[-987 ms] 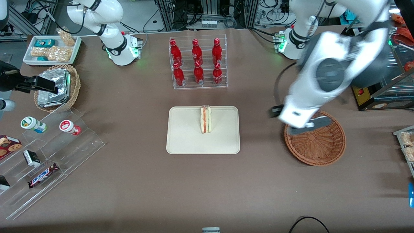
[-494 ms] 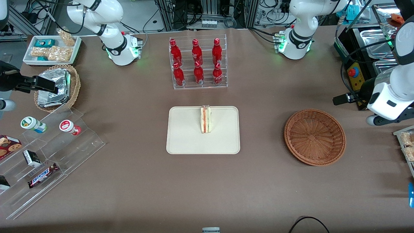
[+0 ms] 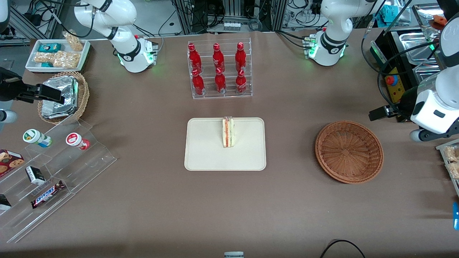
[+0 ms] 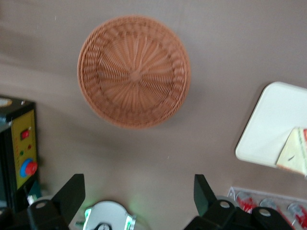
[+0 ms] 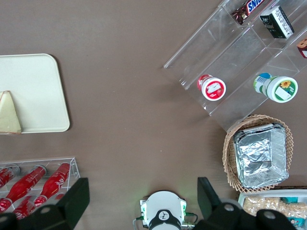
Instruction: Place sandwich from basket to tray
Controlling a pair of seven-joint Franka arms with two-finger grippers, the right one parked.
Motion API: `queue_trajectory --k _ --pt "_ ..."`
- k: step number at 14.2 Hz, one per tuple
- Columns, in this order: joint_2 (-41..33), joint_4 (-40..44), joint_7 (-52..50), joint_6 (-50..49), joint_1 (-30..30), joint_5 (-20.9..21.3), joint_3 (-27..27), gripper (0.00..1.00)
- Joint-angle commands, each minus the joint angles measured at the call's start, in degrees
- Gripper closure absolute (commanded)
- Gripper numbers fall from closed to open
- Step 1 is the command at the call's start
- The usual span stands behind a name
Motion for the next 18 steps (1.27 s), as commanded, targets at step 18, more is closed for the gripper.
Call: queue_trajectory --k 18 --pt "-7.9 -8.2 -1.1 5.4 -0.6 0.1 -0.1 0.00"
